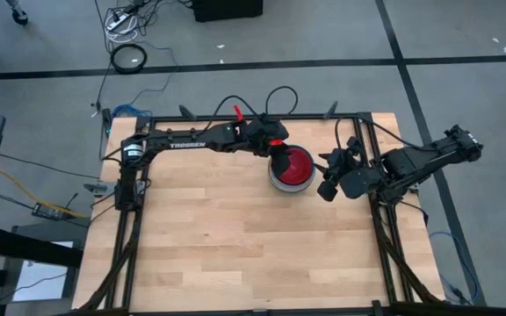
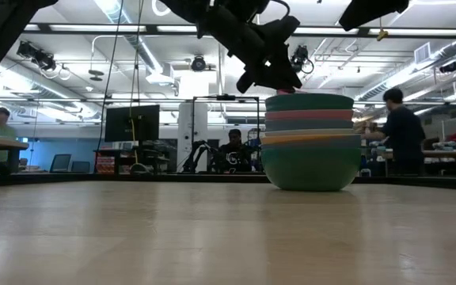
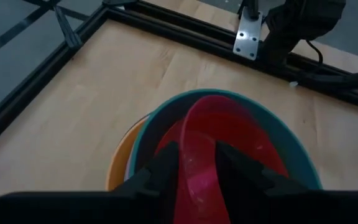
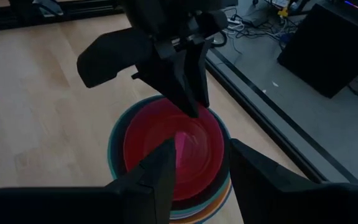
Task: Nest bowls inside each other
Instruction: Stack the red bowl on top of the dark orange bowl, then return to Home Position
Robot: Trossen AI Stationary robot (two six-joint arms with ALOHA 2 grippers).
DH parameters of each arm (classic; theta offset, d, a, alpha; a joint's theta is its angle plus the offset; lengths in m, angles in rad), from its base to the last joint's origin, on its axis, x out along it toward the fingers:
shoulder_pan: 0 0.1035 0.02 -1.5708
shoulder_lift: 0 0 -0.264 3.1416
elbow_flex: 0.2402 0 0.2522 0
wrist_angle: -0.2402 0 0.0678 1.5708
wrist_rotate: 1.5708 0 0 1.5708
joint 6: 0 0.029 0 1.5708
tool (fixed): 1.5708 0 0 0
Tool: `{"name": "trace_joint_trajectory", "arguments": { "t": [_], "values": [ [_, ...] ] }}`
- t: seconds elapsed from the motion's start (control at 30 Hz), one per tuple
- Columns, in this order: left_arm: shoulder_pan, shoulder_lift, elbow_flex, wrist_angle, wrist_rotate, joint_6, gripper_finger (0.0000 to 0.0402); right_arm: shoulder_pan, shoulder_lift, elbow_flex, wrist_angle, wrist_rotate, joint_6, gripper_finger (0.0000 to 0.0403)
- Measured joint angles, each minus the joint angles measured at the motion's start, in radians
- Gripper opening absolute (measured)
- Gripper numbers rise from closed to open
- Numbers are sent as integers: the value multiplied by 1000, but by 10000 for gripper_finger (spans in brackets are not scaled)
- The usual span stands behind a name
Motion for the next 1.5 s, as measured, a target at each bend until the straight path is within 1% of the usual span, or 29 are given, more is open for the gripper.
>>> {"name": "trace_joint_trajectory", "arguments": {
  "t": [0.13, 0.27, 0.47, 1.0, 1.17, 1.23, 1.37, 1.43, 1.5],
  "values": [
    [0, 0, 0, -6, 3, 1, 113, 0, 0, 0, 0, 0, 0, 134],
    [0, 0, 0, -2, 35, -3, 113, 0, 0, 0, 0, -1, 0, 134],
    [0, 0, 0, -3, 50, -5, 115, 0, 0, 0, 0, -1, 0, 134],
    [0, 0, 0, -2, 70, -6, 166, 0, 0, 0, 0, -1, 0, 134],
    [-1, 0, -1, 59, 78, -45, 169, 0, 0, 0, 0, 0, 0, 134],
    [-1, 0, -1, 89, 101, -51, 168, 0, 0, 0, 0, 0, 0, 134],
    [-1, -9, -2, 112, 193, -55, 168, 0, 0, 0, -1, 0, -1, 134],
    [2, -37, -3, 83, 264, -51, 168, 0, 0, 0, 0, 0, -18, 134],
    [6, -86, -3, 49, 368, -34, 168, 7, 0, 0, 3, 1, -47, 134]
  ]
}}
